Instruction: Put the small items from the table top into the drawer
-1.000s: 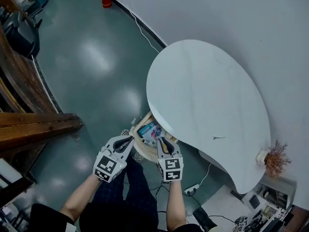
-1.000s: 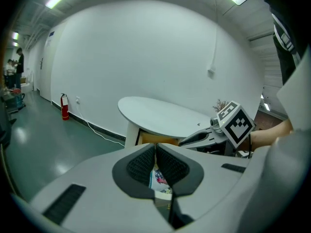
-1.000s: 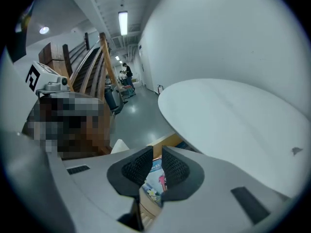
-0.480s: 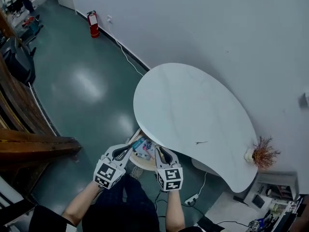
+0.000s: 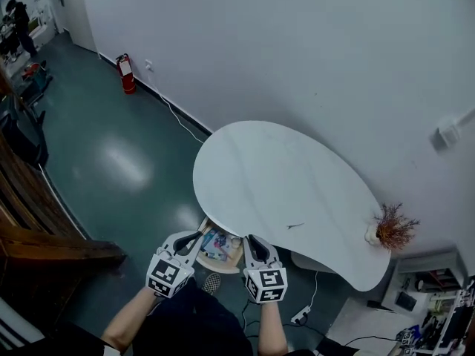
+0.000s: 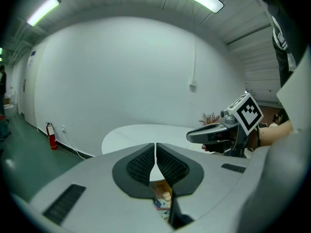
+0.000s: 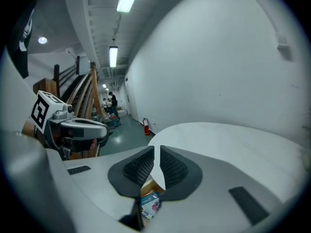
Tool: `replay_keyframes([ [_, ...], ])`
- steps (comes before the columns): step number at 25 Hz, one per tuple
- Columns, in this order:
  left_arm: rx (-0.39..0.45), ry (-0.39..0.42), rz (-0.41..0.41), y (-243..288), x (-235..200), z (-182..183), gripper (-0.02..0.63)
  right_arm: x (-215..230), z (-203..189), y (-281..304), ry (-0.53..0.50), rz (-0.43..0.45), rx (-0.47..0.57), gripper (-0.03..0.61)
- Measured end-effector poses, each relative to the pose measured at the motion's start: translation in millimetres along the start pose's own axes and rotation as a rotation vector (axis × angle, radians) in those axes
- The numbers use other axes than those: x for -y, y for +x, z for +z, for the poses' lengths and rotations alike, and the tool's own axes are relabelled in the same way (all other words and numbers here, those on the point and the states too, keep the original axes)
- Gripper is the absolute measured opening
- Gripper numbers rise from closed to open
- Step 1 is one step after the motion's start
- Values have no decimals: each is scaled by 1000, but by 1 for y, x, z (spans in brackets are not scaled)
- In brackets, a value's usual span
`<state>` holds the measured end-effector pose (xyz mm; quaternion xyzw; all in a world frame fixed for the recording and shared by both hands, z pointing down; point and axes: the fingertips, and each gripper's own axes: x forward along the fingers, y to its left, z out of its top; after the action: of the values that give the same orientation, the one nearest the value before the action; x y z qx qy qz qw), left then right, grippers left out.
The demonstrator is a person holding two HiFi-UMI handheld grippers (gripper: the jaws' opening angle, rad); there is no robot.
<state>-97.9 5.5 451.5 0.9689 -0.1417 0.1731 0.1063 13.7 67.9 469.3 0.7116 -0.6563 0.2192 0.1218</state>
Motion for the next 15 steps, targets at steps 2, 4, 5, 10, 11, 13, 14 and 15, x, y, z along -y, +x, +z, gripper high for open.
replay_keyframes([
  [2, 9, 11, -1, -3, 1, 9, 25, 5, 11, -11, -4, -40, 39, 54],
  [4, 20, 20, 0, -6, 1, 18, 26, 10, 22, -23, -1, -74, 77, 49],
  [5, 26, 25, 0, -6, 2, 23, 26, 12, 26, -28, 1, -87, 92, 49],
  [10, 50, 50, -17, -5, 10, 41, 26, 23, 40, -52, 6, -137, 146, 40],
  [11, 56, 56, -21, -5, 12, 44, 26, 24, 41, -56, 8, -147, 154, 40],
  [13, 67, 69, -30, -6, 15, 52, 26, 27, 43, -64, 13, -165, 167, 38],
  [14, 72, 73, -33, -6, 17, 55, 26, 29, 43, -67, 16, -173, 171, 38],
  [15, 77, 77, -37, -5, 18, 58, 25, 31, 44, -69, 17, -180, 174, 38],
])
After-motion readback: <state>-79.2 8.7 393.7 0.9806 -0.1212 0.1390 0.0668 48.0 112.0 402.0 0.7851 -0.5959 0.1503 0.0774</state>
